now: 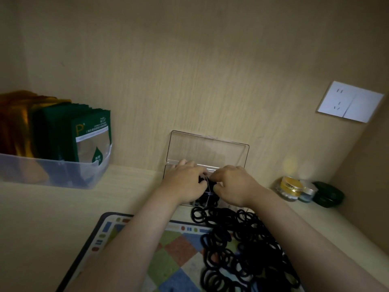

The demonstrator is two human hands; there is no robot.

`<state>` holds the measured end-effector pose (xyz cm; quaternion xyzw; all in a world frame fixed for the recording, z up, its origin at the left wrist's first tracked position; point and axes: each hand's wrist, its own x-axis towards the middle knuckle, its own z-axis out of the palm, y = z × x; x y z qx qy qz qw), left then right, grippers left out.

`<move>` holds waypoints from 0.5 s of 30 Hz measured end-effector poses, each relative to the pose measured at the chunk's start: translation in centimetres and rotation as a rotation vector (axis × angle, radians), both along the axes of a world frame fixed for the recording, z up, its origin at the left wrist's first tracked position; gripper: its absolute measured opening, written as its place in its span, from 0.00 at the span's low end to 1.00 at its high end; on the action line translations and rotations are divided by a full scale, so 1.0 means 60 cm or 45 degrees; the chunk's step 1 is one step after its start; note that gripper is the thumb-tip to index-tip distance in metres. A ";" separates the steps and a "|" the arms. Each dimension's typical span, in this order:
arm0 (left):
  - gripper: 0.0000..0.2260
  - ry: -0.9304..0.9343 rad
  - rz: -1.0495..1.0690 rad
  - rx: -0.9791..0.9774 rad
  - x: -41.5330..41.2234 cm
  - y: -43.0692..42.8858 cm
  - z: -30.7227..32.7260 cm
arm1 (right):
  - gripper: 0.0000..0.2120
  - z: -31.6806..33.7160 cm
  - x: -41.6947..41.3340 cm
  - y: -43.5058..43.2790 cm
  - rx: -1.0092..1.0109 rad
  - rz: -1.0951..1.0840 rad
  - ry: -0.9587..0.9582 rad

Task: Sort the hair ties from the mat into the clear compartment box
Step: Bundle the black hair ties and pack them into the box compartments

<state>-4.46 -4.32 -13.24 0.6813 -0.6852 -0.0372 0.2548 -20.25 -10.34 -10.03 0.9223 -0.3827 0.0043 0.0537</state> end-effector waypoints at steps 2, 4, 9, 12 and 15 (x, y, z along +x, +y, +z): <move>0.18 -0.036 -0.017 0.033 -0.002 0.000 -0.002 | 0.31 -0.010 0.002 0.004 -0.063 0.011 0.101; 0.18 -0.066 -0.024 0.041 -0.003 -0.001 -0.004 | 0.35 -0.011 0.002 0.007 -0.085 0.032 0.152; 0.18 -0.088 -0.015 0.021 -0.004 -0.002 -0.002 | 0.24 0.011 -0.017 0.011 0.088 0.023 -0.068; 0.17 -0.095 -0.009 -0.065 -0.011 0.006 0.004 | 0.19 0.028 -0.041 0.023 0.104 0.024 -0.244; 0.14 -0.053 -0.034 -0.180 -0.024 0.021 0.017 | 0.16 0.033 -0.066 0.041 0.118 0.025 -0.405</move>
